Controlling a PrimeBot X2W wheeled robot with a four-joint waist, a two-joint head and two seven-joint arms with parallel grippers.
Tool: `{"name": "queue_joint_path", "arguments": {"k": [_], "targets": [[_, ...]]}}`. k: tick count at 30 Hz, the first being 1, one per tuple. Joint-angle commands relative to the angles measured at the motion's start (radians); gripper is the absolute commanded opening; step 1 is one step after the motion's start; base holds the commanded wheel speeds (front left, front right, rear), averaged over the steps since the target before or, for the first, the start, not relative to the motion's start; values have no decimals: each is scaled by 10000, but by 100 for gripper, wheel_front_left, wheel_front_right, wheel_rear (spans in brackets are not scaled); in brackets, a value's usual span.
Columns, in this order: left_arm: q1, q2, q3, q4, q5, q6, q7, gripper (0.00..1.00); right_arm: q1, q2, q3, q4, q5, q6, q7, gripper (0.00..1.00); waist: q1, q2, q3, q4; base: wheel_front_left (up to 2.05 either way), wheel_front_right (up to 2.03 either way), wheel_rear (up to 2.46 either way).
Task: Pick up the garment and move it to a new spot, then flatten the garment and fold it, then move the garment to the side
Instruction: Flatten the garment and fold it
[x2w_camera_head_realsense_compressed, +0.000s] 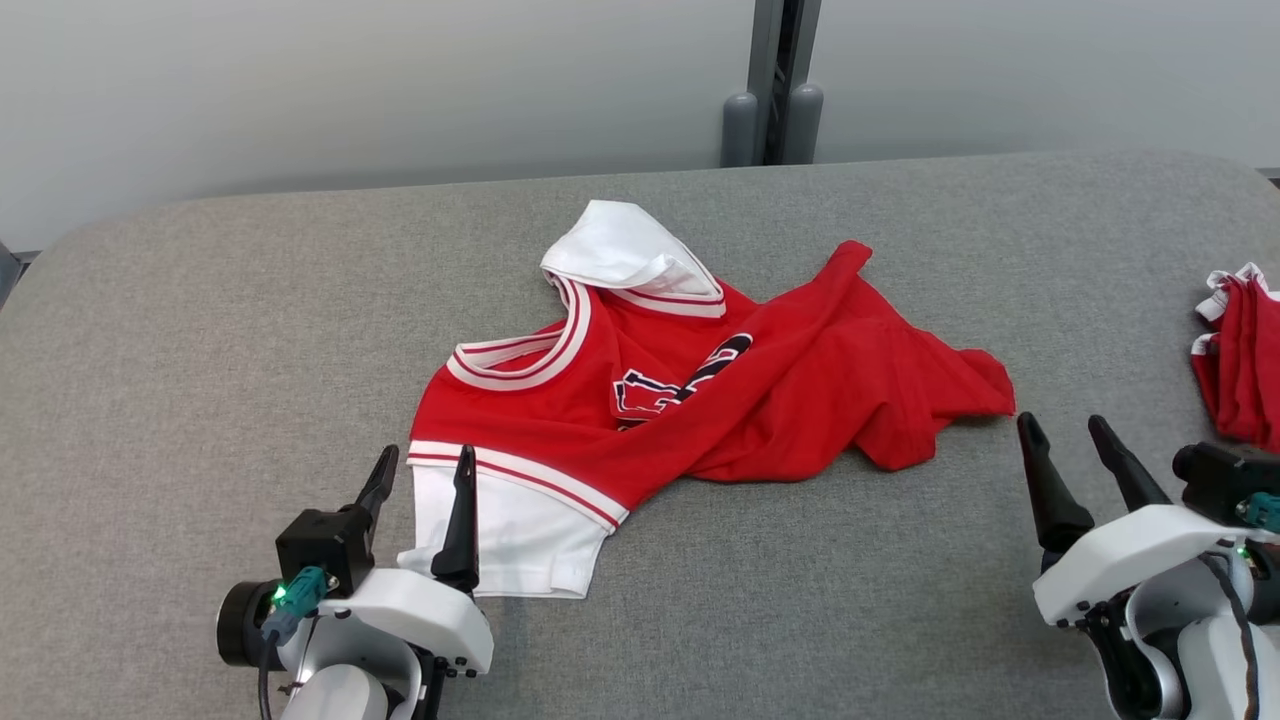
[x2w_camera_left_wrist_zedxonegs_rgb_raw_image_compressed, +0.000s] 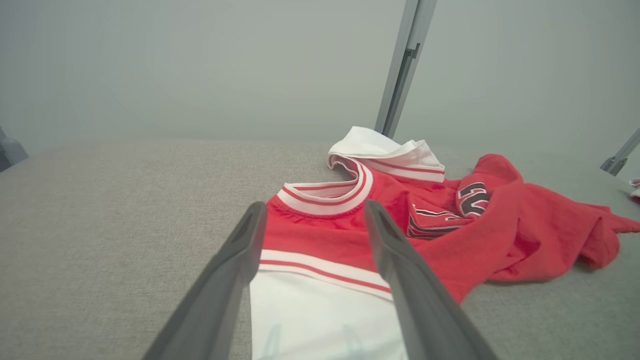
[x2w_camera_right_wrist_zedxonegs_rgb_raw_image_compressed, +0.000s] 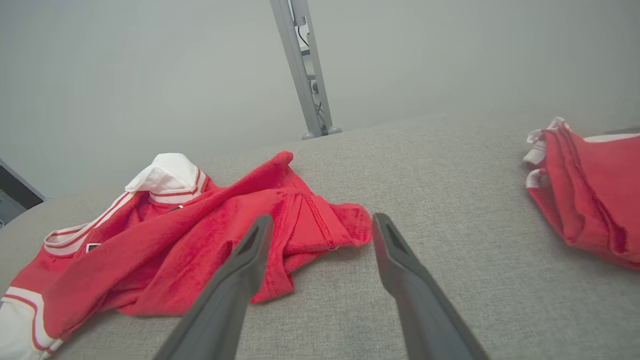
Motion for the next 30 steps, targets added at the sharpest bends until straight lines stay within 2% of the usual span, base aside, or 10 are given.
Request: {"name": "queue_joint_path", "arguments": {"k": [1,7,13,27,28,29,30], "targets": [[-16,68,0,-48,-22,15,4,100,144,83,18,-234,-99,-5,89,100,0,0,49,10,0,0,0],[-141,103,-86,-117,-29,2,64,100,148,387,102,-636,91,-5,271,100,0,0,262,198,0,0,0],[-237,74,-186,-89,-27,7,79,100,-417,447,249,-119,223,-5,519,100,0,0,457,501,0,0,0],[-499,70,-290,-17,-124,7,-7,100,-2191,107,421,2745,-137,-5,756,100,0,0,953,1494,0,0,0],[-504,76,-294,-6,-138,6,-26,100,-2270,76,503,2934,-142,-5,739,53,0,0,970,1515,0,0,0],[-507,80,-290,5,-145,11,-41,100,-2344,13,614,3087,-184,-5,670,18,0,0,980,1528,0,0,0],[-502,84,-294,16,-156,23,-56,100,-2396,-31,662,3261,-172,-5,569,0,0,0,981,1529,0,0,0]]}}
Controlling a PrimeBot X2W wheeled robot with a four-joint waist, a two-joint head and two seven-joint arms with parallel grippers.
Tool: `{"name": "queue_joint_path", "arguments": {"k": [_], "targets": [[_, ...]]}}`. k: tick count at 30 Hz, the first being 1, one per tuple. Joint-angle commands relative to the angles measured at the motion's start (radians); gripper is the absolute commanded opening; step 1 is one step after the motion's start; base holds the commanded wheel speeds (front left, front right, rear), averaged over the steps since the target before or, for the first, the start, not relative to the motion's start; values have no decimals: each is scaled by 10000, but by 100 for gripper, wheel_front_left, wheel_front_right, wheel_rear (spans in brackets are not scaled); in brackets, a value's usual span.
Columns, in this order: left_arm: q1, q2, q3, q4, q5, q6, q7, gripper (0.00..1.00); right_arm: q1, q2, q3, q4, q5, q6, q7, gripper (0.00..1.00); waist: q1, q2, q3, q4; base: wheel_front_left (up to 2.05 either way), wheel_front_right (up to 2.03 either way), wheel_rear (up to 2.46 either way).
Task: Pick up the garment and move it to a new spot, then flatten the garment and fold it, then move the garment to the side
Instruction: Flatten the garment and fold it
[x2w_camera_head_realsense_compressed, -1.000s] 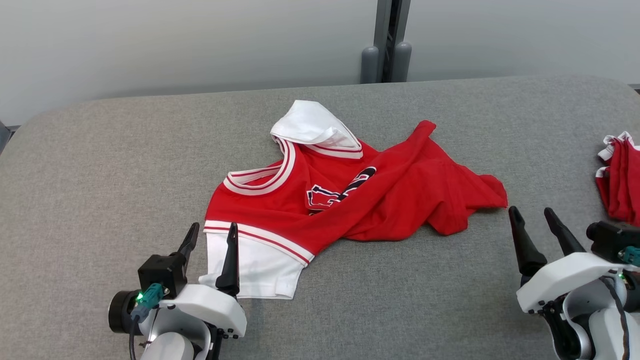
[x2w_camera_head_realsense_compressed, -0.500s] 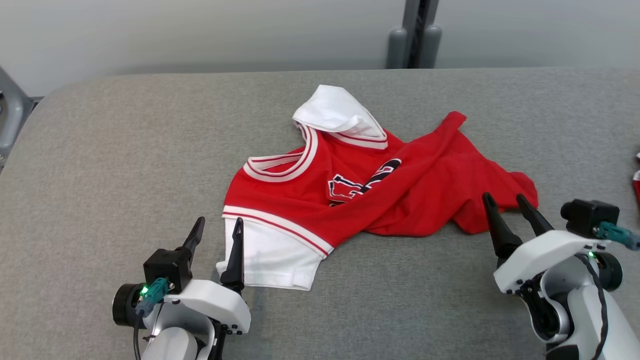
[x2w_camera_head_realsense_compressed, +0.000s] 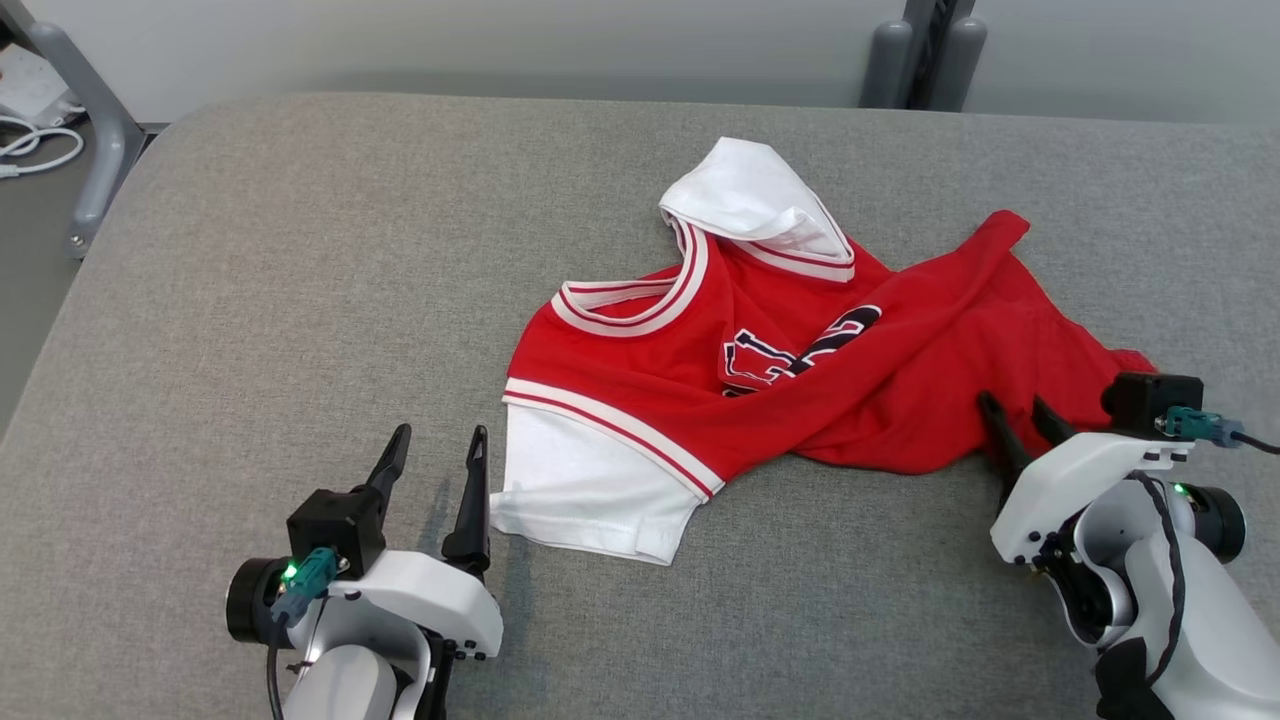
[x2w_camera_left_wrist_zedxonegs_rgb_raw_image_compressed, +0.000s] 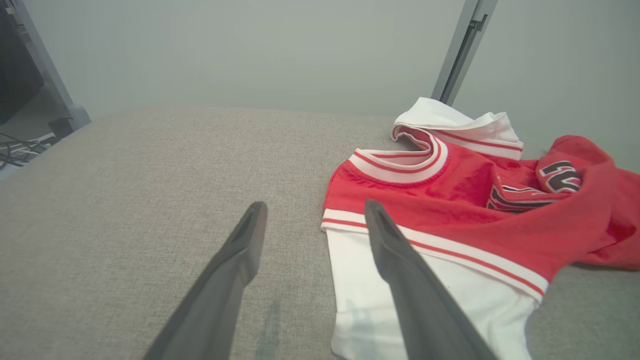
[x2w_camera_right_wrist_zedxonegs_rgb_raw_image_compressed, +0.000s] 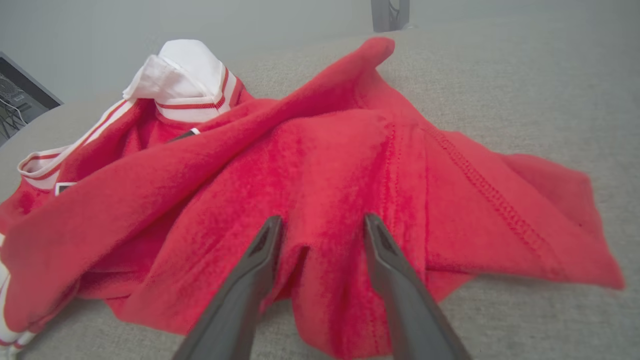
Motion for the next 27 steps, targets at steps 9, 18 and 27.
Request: {"name": "queue_joint_path", "arguments": {"k": [9,18,27], "targets": [[-43,113,80,46,-141,140,-141,100,169,-169,600,276,285,-5,-776,0,0,0,-240,-595,0,0,0],[209,154,125,94,-273,191,-225,100,1828,-97,1299,-1752,709,-5,-424,0,0,0,-668,-1686,0,0,0],[331,163,104,129,-337,276,-277,100,3688,-90,1824,-4339,640,-5,1390,0,0,0,-960,-2360,0,0,0]]}}
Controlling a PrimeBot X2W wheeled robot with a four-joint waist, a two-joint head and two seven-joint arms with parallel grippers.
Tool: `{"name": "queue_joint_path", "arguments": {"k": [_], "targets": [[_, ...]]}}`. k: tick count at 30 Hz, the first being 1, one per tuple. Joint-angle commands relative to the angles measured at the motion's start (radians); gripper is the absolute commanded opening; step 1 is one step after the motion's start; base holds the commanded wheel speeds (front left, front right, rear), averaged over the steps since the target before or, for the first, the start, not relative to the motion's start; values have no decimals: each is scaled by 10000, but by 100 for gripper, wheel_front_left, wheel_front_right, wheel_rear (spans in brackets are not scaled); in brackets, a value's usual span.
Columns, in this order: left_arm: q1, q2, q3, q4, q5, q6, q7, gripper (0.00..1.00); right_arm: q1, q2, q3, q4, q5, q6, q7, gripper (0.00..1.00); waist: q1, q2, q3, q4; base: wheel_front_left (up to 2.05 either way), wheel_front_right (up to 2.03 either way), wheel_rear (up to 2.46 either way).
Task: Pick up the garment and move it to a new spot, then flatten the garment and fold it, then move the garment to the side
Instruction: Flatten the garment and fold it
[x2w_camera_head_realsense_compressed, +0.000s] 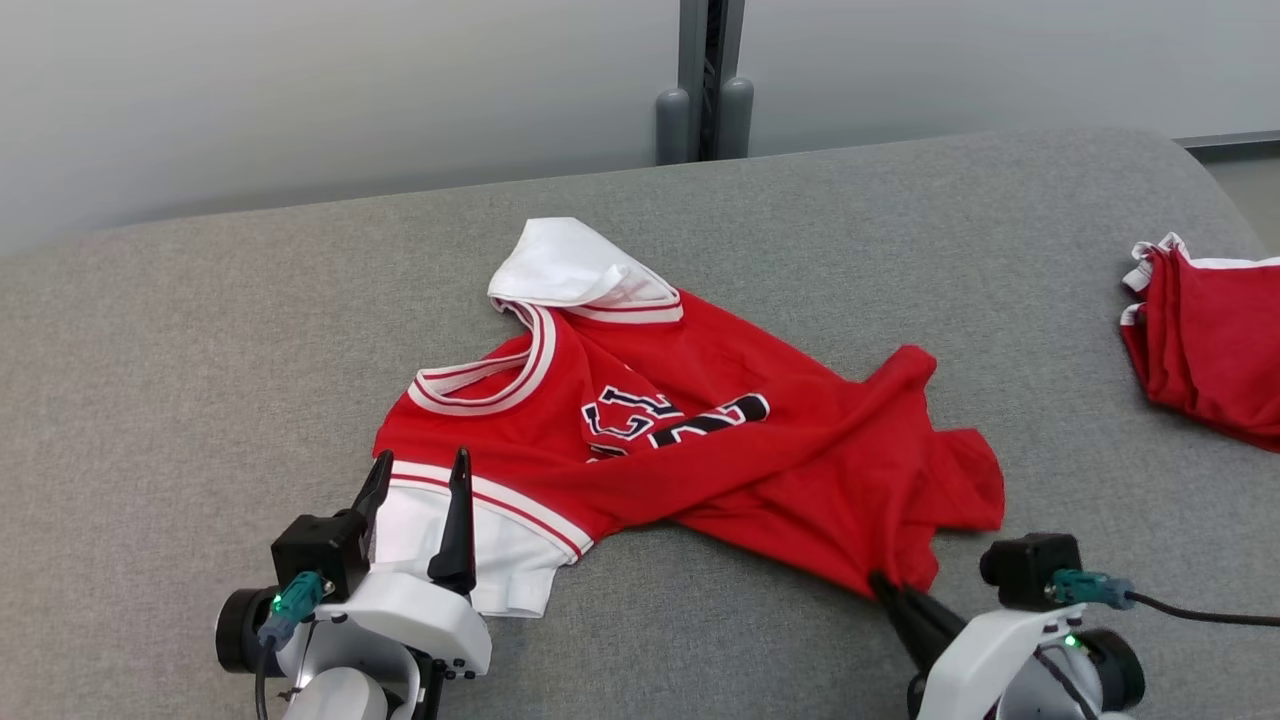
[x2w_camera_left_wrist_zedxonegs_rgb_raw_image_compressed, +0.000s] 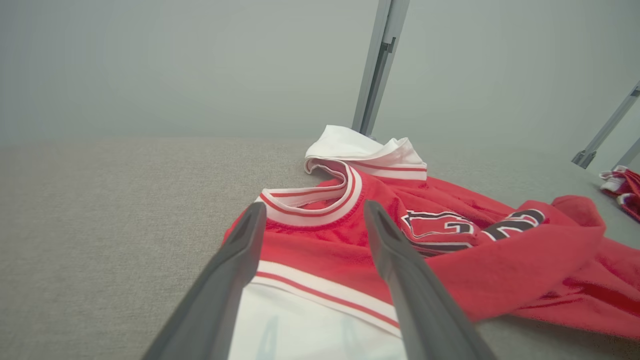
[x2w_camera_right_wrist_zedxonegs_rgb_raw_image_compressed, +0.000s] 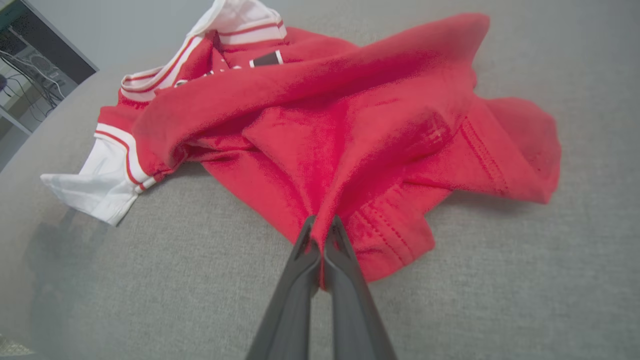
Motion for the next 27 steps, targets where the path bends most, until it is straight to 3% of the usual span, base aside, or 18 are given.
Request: {"name": "queue_joint_path", "arguments": {"k": [1,3,4,5,15,22,27], "targets": [[-1,65,19,5,-17,36,-37,100,264,-58,99,-276,112,-5,339,0,0,0,-68,-105,0,0,0],[-20,55,-1,21,-38,45,-46,100,659,-81,211,-623,316,-5,1035,0,0,0,-80,-134,0,0,0],[-31,38,-31,27,-39,38,-48,100,713,-181,171,-792,294,-5,1196,39,0,0,-76,-127,0,0,0],[-51,23,-64,34,-40,25,-48,100,765,-224,23,-892,251,-6,1271,100,0,0,-62,-101,0,0,0],[-173,86,-158,98,-73,-37,-55,100,424,263,-1771,-782,133,-3,167,100,0,0,96,389,0,0,0],[-266,117,-271,58,-63,-40,-16,100,-186,464,-2747,422,-228,-3,-736,100,0,0,323,695,0,0,0],[-383,150,-351,26,-11,-40,22,100,-490,503,-2757,1206,-215,-3,-1008,100,0,0,517,855,0,0,0]]}}
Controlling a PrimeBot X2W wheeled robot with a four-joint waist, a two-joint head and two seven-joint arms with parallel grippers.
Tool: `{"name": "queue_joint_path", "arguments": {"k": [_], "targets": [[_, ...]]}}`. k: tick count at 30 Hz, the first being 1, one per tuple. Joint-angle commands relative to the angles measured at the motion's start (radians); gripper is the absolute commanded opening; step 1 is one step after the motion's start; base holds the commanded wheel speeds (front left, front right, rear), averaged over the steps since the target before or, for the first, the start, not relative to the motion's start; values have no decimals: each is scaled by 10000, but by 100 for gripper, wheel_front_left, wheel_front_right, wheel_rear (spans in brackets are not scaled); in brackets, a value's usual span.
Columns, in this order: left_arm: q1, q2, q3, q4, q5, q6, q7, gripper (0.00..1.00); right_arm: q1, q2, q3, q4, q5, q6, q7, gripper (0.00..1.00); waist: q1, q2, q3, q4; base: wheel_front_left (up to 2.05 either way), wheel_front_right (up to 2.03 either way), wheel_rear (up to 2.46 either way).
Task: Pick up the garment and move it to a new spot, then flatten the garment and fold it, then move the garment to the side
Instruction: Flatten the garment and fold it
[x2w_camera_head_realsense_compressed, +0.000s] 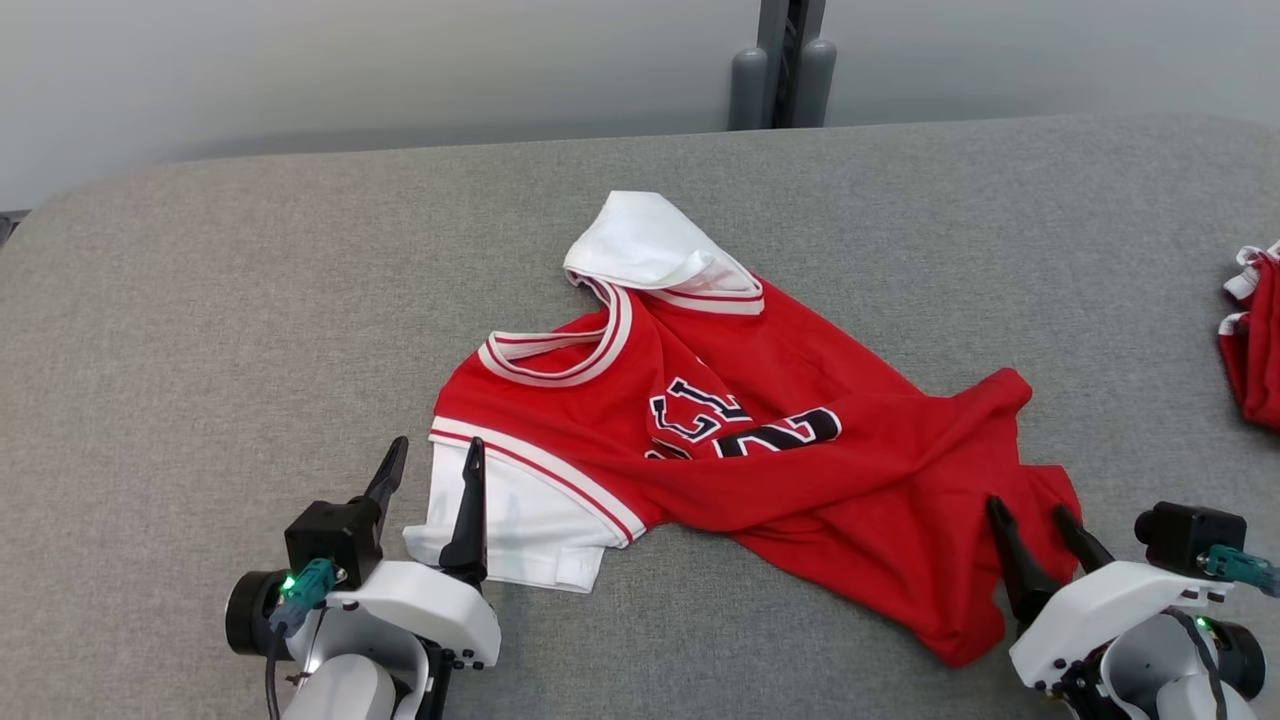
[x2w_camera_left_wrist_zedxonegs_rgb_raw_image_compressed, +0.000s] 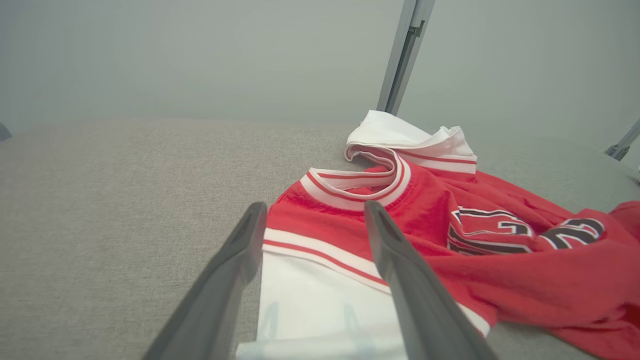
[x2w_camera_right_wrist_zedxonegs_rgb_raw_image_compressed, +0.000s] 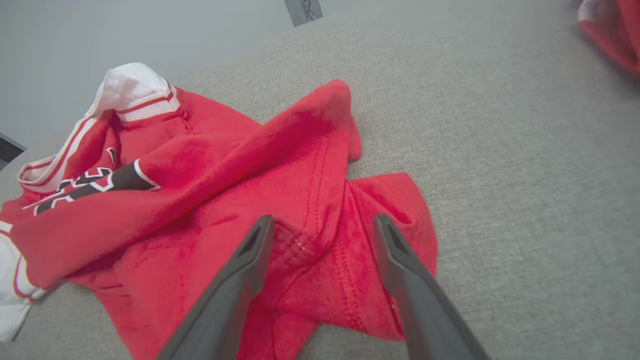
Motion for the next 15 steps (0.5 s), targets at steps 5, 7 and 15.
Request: {"name": "queue_joint_path", "arguments": {"k": [5,7,15], "targets": [[-157,134,-19,-18,50,36,34,100,-269,0,263,544,147,-1,-307,100,0,-1,124,129,0,0,0],[-142,153,-36,-19,42,48,22,100,-303,1,384,671,153,-1,-383,100,0,-1,123,149,0,0,0],[-125,211,-81,-49,-2,103,58,100,-491,3,741,957,219,-1,-640,0,0,-1,41,150,0,0,0]]}}
